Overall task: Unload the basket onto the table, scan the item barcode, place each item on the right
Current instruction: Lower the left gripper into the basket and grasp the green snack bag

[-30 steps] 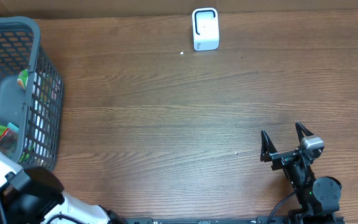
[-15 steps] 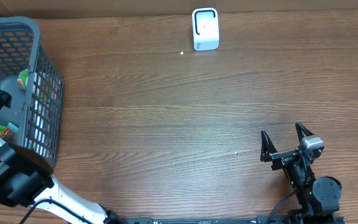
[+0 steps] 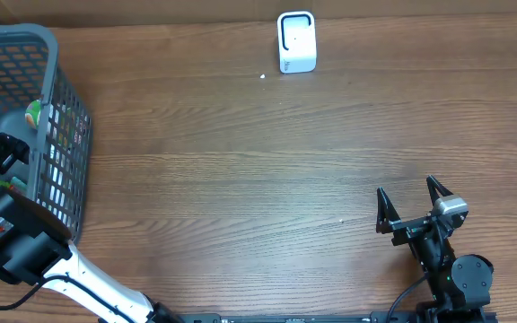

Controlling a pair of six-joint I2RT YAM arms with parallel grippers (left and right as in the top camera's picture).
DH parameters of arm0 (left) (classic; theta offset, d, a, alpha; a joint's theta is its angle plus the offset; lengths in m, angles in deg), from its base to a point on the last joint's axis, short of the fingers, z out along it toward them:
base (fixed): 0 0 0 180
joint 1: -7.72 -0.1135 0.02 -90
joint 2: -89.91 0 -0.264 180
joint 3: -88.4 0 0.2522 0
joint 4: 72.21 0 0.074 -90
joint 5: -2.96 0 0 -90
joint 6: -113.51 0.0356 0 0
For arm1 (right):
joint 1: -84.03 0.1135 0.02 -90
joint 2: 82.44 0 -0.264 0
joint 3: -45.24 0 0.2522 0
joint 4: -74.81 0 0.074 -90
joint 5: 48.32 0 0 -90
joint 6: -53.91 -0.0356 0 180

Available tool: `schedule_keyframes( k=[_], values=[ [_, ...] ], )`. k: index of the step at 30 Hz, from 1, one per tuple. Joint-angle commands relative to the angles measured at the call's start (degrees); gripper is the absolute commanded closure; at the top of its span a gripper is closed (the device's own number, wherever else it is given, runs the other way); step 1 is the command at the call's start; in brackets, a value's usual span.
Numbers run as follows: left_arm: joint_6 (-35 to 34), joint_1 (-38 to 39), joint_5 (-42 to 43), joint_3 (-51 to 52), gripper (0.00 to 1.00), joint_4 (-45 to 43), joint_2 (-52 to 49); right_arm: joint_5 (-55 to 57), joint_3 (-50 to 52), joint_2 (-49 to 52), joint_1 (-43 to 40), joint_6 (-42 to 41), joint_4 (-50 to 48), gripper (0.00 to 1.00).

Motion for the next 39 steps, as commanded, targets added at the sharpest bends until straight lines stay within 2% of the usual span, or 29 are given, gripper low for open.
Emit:
schedule_keyframes(
  k=[1, 16, 18, 19, 21, 26, 33, 37, 39],
  values=[
    [2.64, -0.37, -0.92, 2.73, 0.00, -2.32, -0.50, 0.37, 0.61, -0.68, 0.33, -0.42, -0.24, 0.00],
    [2.29, -0.37, -3.85, 18.43, 0.01, -15.56, -0.50, 0.39, 0.61, -0.68, 0.33, -0.42, -0.24, 0.00],
    [2.16, -0.35, -3.76, 20.37, 0.10, -17.53, -0.50, 0.39, 0.61, -0.68, 0.33, -0.42, -0.24, 0.00],
    [1.86, -0.35, -3.74, 21.42, 0.27, -18.58, -0.50, 0.39, 0.61, -0.68, 0.33, -0.42, -0.24, 0.00],
    [1.88, -0.35, -3.78, 21.99, 0.52, -19.08, -0.50, 0.39, 0.61, -0.68, 0.33, -0.42, -0.24, 0.00],
    [1.90, -0.35, -3.80, 21.97, 0.94, -18.95, -0.50, 0.39, 0.61, -0.68, 0.33, -0.42, -0.24, 0.00],
    [1.86, -0.17, -3.02, 18.45, 0.96, -15.61, -0.07, 0.39, 0.61, -0.68, 0.33, -0.42, -0.24, 0.00],
    [1.86, -0.13, -0.07, 9.92, 0.96, -9.92, 0.00, 0.39, 0.61, -0.68, 0.33, -0.42, -0.24, 0.00],
    [1.88, -0.13, 1.38, 2.12, 0.96, -5.35, 0.00, 0.39, 0.61, -0.68, 0.33, -0.42, -0.24, 0.00]
  ],
)
